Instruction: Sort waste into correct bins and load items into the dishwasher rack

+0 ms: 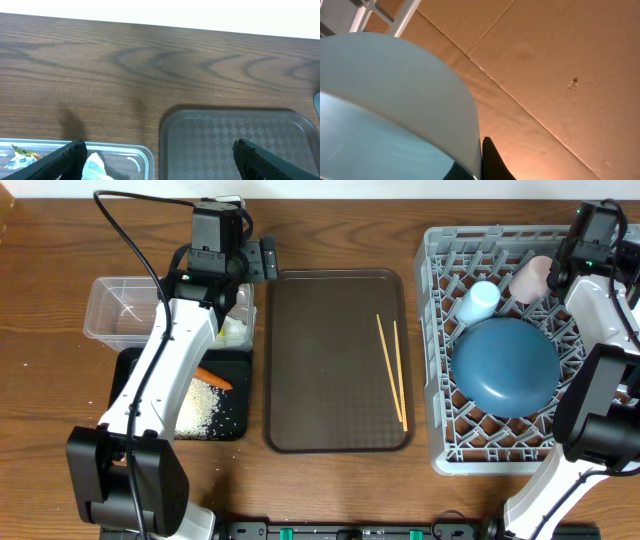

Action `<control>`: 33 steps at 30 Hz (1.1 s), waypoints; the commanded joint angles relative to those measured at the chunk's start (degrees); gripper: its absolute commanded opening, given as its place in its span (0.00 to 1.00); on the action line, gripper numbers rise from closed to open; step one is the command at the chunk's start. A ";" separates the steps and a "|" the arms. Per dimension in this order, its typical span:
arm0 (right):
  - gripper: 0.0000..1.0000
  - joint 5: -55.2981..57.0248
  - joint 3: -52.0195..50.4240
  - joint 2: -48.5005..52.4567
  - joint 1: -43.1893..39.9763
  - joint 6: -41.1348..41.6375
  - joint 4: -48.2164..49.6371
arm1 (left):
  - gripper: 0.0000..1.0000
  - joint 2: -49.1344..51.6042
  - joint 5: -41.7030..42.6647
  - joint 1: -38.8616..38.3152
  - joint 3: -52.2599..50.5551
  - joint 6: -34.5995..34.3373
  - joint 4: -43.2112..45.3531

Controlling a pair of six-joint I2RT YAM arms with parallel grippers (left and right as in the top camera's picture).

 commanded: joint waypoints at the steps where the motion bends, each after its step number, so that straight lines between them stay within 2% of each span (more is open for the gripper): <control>1: 0.01 2.03 -0.24 -0.48 -1.70 -5.09 -0.13 | 0.94 0.22 -0.50 0.04 -0.11 -0.50 -0.13; 8: 0.01 1.92 -0.26 -0.46 -2.99 -5.73 -0.13 | 0.94 0.22 -0.50 0.04 -0.11 -0.50 -0.13; 13: 0.01 -1.64 -0.26 -0.31 -3.06 0.42 -0.11 | 0.94 0.22 -0.50 0.04 -0.11 -0.50 -0.13; 20: 0.01 -2.73 -0.26 -0.04 -3.10 4.66 -0.07 | 0.94 0.22 -0.50 0.04 -0.11 -0.50 -0.13; 33: 0.01 -1.16 -0.26 -0.04 -2.89 28.41 -0.22 | 0.94 0.22 -0.50 0.04 -0.11 -0.50 -0.13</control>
